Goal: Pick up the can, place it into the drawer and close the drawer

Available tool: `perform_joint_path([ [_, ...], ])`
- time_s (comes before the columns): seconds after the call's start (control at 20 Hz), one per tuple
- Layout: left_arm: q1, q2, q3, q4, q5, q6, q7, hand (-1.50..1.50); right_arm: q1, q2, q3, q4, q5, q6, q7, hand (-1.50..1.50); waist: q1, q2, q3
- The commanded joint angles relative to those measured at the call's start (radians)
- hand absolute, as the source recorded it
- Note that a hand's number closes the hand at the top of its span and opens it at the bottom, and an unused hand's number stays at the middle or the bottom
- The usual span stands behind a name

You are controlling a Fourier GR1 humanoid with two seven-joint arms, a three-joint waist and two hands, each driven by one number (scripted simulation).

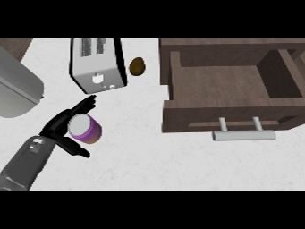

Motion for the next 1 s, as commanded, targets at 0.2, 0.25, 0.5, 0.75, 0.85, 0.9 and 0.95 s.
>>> perform_joint_path([
  [0.2,-0.006,0.02,-0.019,0.03,-0.019,-0.124,-0.12,-1.5,-0.04,-0.012,-0.022,0.001,-0.031,0.001,0.026,-1.5,0.004,0.0,0.0],
  [0.25,-0.008,-0.047,-0.022,0.009,-0.014,-0.074,-0.086,-1.5,0.0,0.002,-0.009,-0.028,-0.023,0.002,0.04,-1.5,0.006,-0.002,0.0],
  [0.5,-0.015,-0.071,-0.045,0.01,-0.027,-0.094,-0.089,-1.5,-0.022,0.005,-0.006,0.027,-0.008,0.008,0.005,-1.5,0.007,0.0,0.0],
  [0.75,-0.041,-0.043,-0.031,0.005,-0.003,-0.152,-0.087,1.5,0.004,0.031,0.005,0.0,0.001,-0.002,-0.014,-1.5,0.006,-0.002,0.001],
  [0.85,-0.018,-0.062,-0.029,0.002,0.008,-0.157,-0.094,1.5,-0.01,0.024,-0.011,0.045,-0.003,0.001,-0.032,-1.5,0.01,-0.002,0.001],
  [0.9,-0.025,-0.093,-0.033,-0.015,0.017,-0.164,-0.061,1.5,0.052,0.042,0.013,-0.057,-0.006,0.01,-0.02,-1.5,0.007,-0.006,0.001],
  [0.95,-0.024,-0.076,-0.032,-0.004,0.016,-0.176,-0.076,1.5,0.024,0.03,0.001,0.008,-0.003,0.013,-0.026,-1.5,0.008,-0.003,0.001],
])
